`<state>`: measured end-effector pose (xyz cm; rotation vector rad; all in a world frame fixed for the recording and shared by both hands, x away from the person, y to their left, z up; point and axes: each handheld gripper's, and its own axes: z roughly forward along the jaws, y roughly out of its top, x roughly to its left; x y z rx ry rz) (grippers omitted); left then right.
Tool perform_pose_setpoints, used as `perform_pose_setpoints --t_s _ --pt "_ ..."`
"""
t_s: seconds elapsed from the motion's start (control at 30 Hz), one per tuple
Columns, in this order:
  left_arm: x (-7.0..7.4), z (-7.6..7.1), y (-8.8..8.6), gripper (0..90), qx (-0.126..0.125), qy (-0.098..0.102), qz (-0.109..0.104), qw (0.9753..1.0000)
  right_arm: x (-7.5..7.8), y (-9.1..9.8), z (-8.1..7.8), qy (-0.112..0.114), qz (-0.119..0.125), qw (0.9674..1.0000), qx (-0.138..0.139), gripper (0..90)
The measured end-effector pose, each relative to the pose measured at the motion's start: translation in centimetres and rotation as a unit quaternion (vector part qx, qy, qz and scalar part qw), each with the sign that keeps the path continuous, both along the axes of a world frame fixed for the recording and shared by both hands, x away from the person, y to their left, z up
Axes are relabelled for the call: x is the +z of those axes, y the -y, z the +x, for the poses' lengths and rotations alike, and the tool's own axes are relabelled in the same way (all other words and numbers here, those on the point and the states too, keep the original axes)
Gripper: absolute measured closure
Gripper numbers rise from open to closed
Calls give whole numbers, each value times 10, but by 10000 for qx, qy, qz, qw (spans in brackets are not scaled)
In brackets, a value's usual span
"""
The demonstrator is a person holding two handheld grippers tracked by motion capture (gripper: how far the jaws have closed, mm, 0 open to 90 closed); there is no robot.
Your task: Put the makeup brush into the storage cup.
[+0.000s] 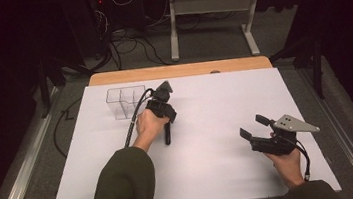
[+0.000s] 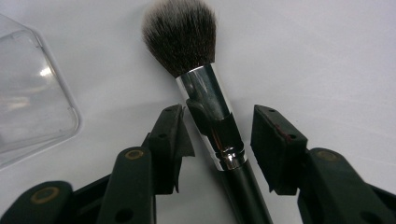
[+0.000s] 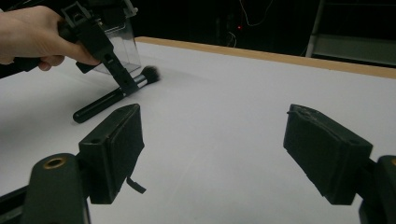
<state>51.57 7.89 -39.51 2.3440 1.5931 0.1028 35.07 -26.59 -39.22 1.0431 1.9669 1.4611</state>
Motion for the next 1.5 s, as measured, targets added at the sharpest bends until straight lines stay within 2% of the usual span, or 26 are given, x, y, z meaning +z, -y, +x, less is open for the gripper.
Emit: perform_pose_setpoints --t_s 0.3,0.8,1.13,1.5 --pt "-1 1 0 606 24 -4 -3 10000 0 0 0 -11 -12 10000 -9 218" --pt "-2 1 1 642 -1 33 75 10000 0 -1 0 1 -28 10000 -3 220" --pt "-2 1 0 697 -126 88 160 9998 0 -2 0 18 -54 10000 3 221" --pt "0 0 -1 704 -347 176 243 9989 0 -2 -1 16 -53 10000 -6 221"
